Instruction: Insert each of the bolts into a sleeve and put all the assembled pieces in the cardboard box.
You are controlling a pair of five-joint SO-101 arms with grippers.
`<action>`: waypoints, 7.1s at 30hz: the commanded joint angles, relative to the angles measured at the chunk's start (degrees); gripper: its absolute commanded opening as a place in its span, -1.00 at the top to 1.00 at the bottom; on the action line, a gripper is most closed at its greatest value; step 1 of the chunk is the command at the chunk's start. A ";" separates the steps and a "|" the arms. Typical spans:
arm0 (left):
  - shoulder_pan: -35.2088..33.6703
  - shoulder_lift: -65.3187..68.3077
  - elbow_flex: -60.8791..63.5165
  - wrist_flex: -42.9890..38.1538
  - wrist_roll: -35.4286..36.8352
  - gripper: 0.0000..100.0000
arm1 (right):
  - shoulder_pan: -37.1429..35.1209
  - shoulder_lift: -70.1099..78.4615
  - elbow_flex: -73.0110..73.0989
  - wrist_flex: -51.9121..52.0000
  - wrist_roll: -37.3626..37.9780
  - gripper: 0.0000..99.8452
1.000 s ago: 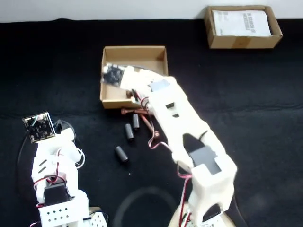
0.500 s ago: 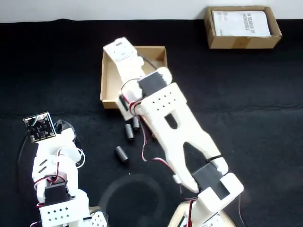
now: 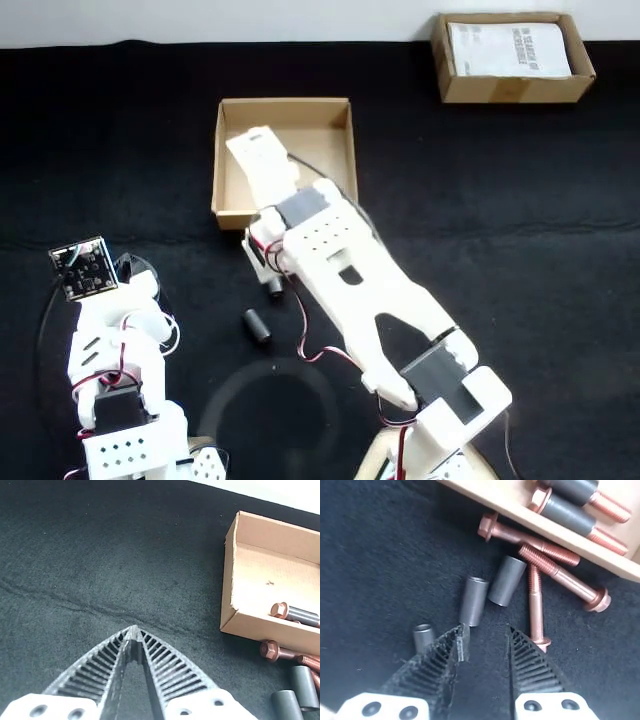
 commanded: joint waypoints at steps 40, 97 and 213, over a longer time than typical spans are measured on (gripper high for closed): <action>-0.48 -0.75 0.84 1.32 0.00 0.98 | 5.05 26.33 -14.73 -8.13 4.57 0.80; 8.48 -0.40 0.84 14.42 0.09 0.98 | 11.56 -1.01 -44.26 31.69 3.25 0.98; 61.05 140.44 -144.22 61.80 -71.30 0.98 | 89.01 -111.52 88.84 -26.42 33.76 0.98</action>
